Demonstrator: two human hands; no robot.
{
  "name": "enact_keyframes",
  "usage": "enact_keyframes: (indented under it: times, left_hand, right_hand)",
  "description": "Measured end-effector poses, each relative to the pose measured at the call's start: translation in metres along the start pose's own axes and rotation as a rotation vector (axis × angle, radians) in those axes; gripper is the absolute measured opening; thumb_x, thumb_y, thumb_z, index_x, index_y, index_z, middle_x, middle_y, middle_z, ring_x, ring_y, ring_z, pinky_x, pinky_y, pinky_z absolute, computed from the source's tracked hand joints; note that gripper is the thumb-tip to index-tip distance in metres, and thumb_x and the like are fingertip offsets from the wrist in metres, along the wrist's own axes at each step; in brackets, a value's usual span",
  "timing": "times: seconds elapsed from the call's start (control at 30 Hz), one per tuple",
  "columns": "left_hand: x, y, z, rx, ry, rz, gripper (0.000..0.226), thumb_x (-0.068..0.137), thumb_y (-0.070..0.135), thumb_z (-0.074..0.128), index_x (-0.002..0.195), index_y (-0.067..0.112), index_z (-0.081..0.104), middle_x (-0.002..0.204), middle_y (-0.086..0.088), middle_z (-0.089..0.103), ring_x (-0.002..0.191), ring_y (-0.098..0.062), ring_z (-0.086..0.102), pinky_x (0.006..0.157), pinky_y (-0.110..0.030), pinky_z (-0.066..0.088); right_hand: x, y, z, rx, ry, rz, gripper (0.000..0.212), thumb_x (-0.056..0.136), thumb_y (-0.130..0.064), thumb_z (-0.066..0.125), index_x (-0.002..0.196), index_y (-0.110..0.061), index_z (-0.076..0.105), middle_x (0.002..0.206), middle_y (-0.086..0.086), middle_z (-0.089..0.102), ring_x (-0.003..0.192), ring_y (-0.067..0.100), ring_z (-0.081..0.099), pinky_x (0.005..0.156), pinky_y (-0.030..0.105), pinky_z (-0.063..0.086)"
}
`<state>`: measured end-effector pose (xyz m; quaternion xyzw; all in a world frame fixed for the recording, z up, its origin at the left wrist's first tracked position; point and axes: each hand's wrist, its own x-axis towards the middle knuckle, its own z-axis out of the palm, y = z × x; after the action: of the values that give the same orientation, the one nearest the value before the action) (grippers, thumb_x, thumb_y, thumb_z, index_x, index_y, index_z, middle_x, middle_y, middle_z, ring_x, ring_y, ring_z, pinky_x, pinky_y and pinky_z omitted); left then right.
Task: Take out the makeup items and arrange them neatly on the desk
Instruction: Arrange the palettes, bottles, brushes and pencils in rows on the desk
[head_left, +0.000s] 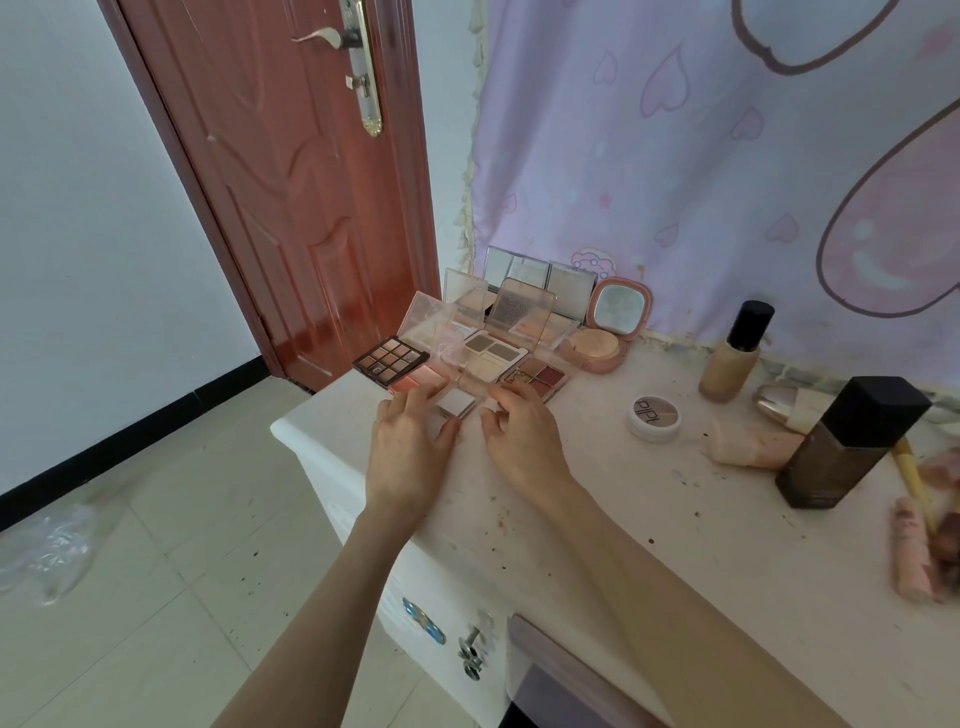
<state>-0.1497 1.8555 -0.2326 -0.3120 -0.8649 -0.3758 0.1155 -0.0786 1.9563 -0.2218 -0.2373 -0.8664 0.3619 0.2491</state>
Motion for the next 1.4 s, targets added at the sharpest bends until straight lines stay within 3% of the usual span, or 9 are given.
enact_keyframes:
  times: [0.13, 0.27, 0.33, 0.47, 0.73, 0.87, 1.07, 1.17, 1.4]
  left_hand:
    - [-0.007, 0.007, -0.002, 0.085, -0.030, 0.074, 0.035, 0.084, 0.020, 0.064, 0.117, 0.010, 0.058, 0.115, -0.012, 0.056, 0.105, -0.033, 0.048, 0.087, -0.040, 0.038]
    - [-0.022, 0.018, 0.001, 0.170, -0.132, 0.278, 0.030, 0.085, 0.022, 0.063, 0.113, 0.012, 0.063, 0.116, -0.009, 0.057, 0.109, -0.031, 0.049, 0.087, -0.040, 0.038]
    - [-0.028, 0.028, 0.006, 0.182, -0.218, 0.350, 0.031, 0.089, 0.028, 0.055, 0.118, 0.018, 0.060, 0.125, -0.002, 0.053, 0.118, -0.024, 0.043, 0.096, -0.034, 0.030]
    - [-0.036, 0.049, 0.023, 0.243, -0.365, 0.448, 0.042, 0.096, 0.038, 0.035, 0.136, 0.028, 0.039, 0.146, 0.004, 0.032, 0.135, -0.013, 0.023, 0.112, -0.029, 0.011]
    - [-0.032, 0.062, 0.039, 0.290, -0.454, 0.427, 0.047, 0.098, 0.037, 0.026, 0.143, 0.027, 0.027, 0.154, 0.003, 0.019, 0.142, -0.012, 0.012, 0.116, -0.035, 0.002]
    - [-0.027, 0.067, 0.038, 0.189, -0.345, 0.438, 0.044, 0.096, 0.030, 0.036, 0.140, 0.024, 0.034, 0.145, 0.005, 0.035, 0.133, -0.012, 0.030, 0.110, -0.029, 0.016]
    - [-0.030, 0.074, 0.026, -0.264, -0.294, 0.498, 0.047, 0.094, 0.010, 0.048, 0.139, 0.012, 0.036, 0.138, -0.004, 0.042, 0.124, -0.014, 0.042, 0.104, -0.016, 0.030]
    - [-0.032, 0.075, 0.023, -0.289, -0.231, 0.539, 0.039, 0.092, 0.012, 0.051, 0.131, 0.008, 0.047, 0.128, -0.006, 0.051, 0.117, -0.016, 0.049, 0.098, -0.024, 0.040]
    - [-0.033, 0.075, 0.016, -0.412, -0.153, 0.482, 0.017, 0.082, 0.001, 0.065, 0.096, 0.011, 0.066, 0.088, -0.001, 0.058, 0.081, -0.009, 0.055, 0.077, -0.024, 0.047]
  right_hand:
    - [-0.016, 0.006, -0.018, 0.108, 0.001, 0.006, 0.031, 0.092, -0.008, 0.050, 0.122, -0.004, 0.059, 0.128, 0.008, 0.052, 0.108, 0.020, 0.057, 0.092, 0.015, 0.039]
    - [-0.032, 0.023, -0.056, -0.155, 0.185, -0.136, 0.023, 0.089, -0.005, 0.053, 0.108, -0.004, 0.065, 0.106, 0.012, 0.063, 0.097, 0.031, 0.058, 0.086, 0.042, 0.043]
    - [-0.033, 0.035, -0.077, -0.425, 0.254, -0.153, 0.024, 0.088, -0.009, 0.054, 0.110, -0.006, 0.065, 0.108, 0.011, 0.064, 0.102, 0.032, 0.055, 0.088, 0.042, 0.036]
    - [-0.029, 0.055, -0.104, -0.775, 0.141, 0.035, 0.037, 0.093, -0.032, 0.041, 0.126, -0.018, 0.051, 0.135, 0.001, 0.045, 0.124, 0.021, 0.037, 0.096, 0.034, 0.024]
    - [-0.027, 0.057, -0.103, -0.898, 0.055, 0.064, 0.033, 0.095, -0.030, 0.034, 0.123, -0.019, 0.046, 0.120, 0.006, 0.054, 0.111, 0.026, 0.044, 0.087, 0.037, 0.026]
    - [-0.038, 0.052, -0.095, -0.614, 0.014, -0.030, 0.041, 0.092, -0.037, 0.045, 0.131, -0.023, 0.048, 0.121, 0.004, 0.048, 0.112, 0.021, 0.044, 0.089, 0.028, 0.032]
    - [-0.046, 0.043, -0.107, 0.278, 0.048, 0.220, 0.054, 0.082, -0.032, 0.065, 0.133, -0.025, 0.049, 0.106, -0.011, 0.058, 0.094, 0.002, 0.056, 0.076, 0.010, 0.039]
    - [-0.046, 0.041, -0.107, 0.575, 0.007, 0.322, 0.051, 0.079, -0.034, 0.067, 0.127, -0.024, 0.053, 0.099, -0.003, 0.064, 0.077, 0.005, 0.056, 0.069, 0.017, 0.041]
    - [-0.047, 0.046, -0.098, 0.950, 0.068, 0.450, 0.049, 0.077, -0.042, 0.067, 0.110, -0.008, 0.056, 0.095, 0.010, 0.066, 0.081, 0.020, 0.066, 0.067, 0.026, 0.053]
